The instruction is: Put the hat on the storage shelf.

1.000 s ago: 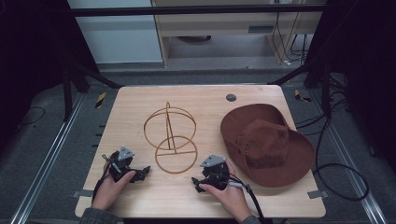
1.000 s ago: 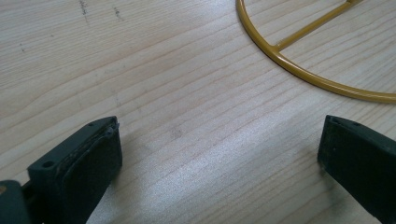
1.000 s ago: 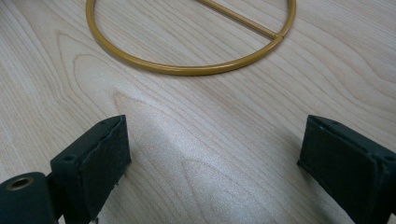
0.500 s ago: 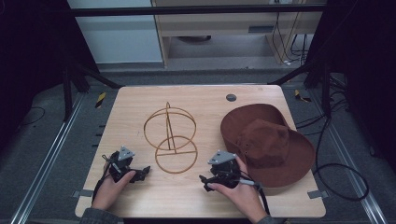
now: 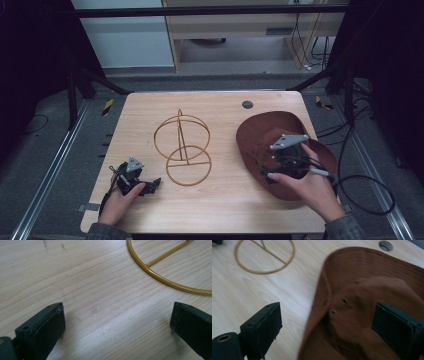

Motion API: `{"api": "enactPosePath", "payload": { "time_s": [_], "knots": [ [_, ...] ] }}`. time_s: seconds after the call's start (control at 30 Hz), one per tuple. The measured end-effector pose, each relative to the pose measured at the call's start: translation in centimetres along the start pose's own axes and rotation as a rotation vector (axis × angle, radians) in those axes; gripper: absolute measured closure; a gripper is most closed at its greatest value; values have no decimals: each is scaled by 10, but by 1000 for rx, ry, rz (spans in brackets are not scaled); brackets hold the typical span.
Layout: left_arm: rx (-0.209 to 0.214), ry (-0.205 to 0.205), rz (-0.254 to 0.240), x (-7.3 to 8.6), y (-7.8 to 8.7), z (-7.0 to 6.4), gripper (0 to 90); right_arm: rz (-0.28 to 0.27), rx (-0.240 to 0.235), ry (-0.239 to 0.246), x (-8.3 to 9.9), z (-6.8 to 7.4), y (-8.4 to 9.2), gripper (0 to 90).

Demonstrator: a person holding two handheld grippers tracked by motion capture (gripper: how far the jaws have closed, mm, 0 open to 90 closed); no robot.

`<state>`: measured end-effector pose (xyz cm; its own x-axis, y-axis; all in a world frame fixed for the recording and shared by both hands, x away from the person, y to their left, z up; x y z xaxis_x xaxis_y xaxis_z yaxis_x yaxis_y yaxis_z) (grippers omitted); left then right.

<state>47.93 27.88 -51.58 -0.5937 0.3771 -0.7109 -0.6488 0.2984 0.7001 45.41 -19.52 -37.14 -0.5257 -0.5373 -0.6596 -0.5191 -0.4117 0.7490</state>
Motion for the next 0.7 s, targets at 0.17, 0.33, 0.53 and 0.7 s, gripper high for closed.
{"api": "enactPosePath", "payload": {
  "time_s": [0.17,0.33,0.53,0.7],
  "knots": [
    [-1,0,0,0,0,0,0,30,23,-39,5,-33,13,116],
    [-2,2,0,0,0,-1,0,52,26,-69,5,-51,18,109],
    [-2,2,0,0,0,-1,0,50,18,-65,-4,-76,31,104],
    [-1,1,0,0,0,-1,0,85,13,-55,-14,-91,28,103]
  ]
}}
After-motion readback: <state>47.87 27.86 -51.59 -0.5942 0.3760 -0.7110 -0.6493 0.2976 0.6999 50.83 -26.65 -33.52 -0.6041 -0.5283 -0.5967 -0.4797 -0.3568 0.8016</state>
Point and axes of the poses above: each handheld gripper's, and its own axes: y roughly backward along the jaws, x roughly out of its underside, z roughly to its left, the point moved 1 cm from there along -y, roughly forward along the jaws, and after that the axes turned 4 degrees about -x, right-handed, at the moved point
